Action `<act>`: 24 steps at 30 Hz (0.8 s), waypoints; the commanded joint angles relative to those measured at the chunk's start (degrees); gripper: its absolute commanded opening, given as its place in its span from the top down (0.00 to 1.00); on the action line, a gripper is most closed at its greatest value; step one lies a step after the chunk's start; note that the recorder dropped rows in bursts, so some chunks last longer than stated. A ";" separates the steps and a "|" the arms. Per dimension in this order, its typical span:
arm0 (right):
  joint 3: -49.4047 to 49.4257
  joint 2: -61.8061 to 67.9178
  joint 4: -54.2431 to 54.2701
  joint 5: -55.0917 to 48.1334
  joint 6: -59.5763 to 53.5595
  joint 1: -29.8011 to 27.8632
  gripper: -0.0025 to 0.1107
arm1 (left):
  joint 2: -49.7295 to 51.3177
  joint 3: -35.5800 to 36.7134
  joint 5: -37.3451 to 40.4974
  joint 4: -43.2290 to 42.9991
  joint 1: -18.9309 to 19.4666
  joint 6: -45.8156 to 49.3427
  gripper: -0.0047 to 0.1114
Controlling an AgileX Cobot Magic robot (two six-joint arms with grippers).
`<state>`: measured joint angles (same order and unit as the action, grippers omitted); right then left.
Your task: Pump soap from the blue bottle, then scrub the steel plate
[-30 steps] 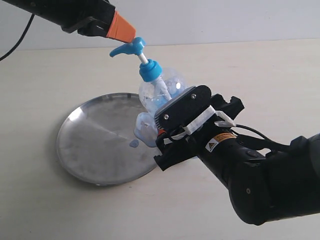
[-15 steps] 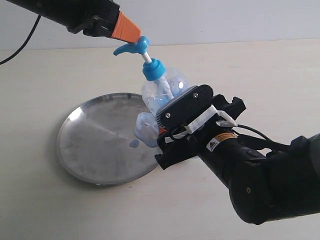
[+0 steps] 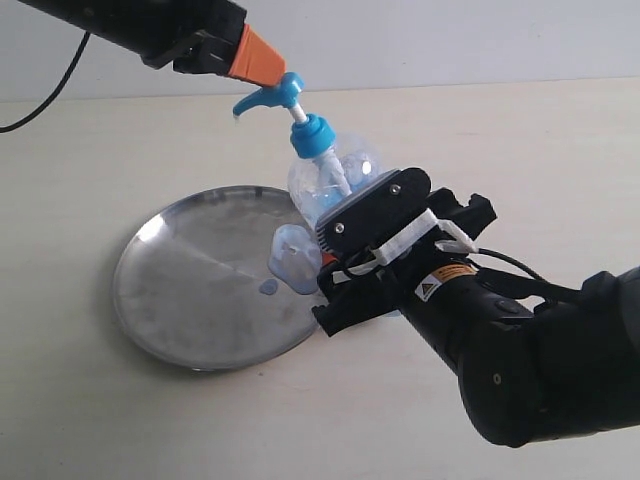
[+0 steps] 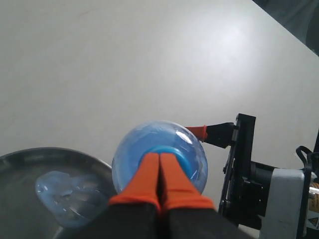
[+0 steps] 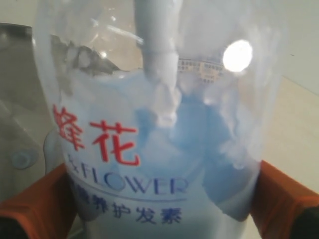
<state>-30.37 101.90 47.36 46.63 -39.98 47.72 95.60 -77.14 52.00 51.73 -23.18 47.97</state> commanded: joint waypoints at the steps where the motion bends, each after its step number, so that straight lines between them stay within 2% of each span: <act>1: -0.76 -1.05 -3.87 3.73 -0.62 0.26 0.98 | 2.40 1.05 3.67 -3.11 -0.81 -0.31 0.96; 24: -0.76 -1.05 -4.00 3.83 -0.62 0.26 0.98 | 4.94 1.05 4.60 -2.80 -0.86 -0.30 0.96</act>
<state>-30.37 101.90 48.26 46.92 -40.08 47.72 97.96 -77.43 52.00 53.51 -23.06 47.97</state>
